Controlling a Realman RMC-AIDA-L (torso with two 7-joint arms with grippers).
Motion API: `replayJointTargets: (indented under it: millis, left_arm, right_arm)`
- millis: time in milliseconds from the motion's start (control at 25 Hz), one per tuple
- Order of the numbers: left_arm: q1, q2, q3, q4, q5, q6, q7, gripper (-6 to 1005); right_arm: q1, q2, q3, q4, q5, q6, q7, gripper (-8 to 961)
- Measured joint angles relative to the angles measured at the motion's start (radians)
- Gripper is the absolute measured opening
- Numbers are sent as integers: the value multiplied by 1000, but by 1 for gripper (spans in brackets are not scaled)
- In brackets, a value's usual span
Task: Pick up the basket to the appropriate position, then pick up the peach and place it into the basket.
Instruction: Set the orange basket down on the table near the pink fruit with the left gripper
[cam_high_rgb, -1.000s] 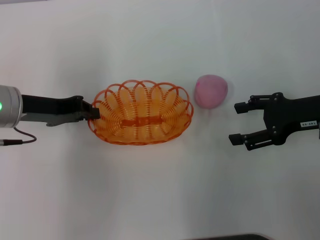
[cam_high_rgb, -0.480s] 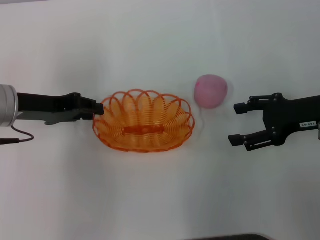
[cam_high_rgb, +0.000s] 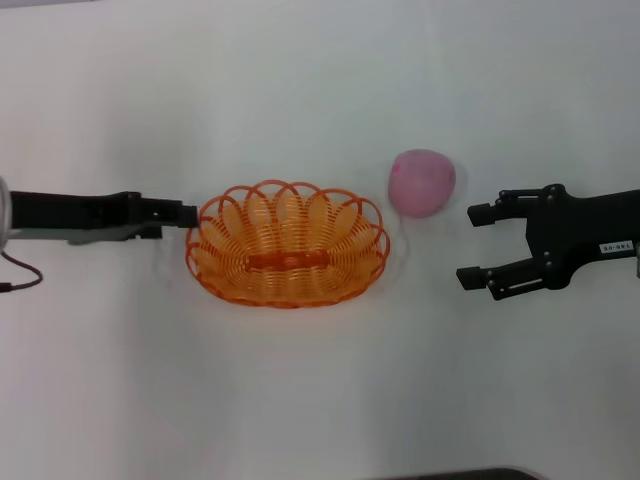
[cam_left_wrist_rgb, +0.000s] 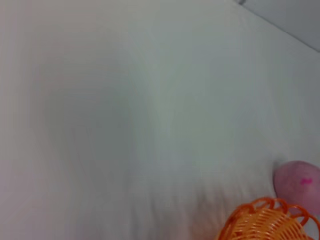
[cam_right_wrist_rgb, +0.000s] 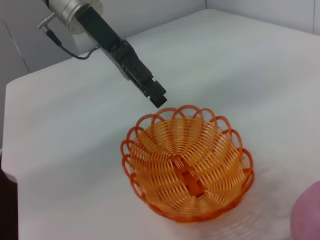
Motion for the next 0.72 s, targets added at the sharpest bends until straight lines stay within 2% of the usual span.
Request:
replayJointTargets:
  millis: [320,480,720]
  left_arm:
    - [51,0,-135,6,-42,43,472,637]
    - [62,0,-191,-2,-73,167,677,634]
    - [121,-8,-219,-33,-236,300,931,631]
  right_arm:
    - [1,8,41,0,5,0,0,853]
    - [9,10,62,0,5,2,-4,851]
    - [21,10,85,0,5,4,-1,848]
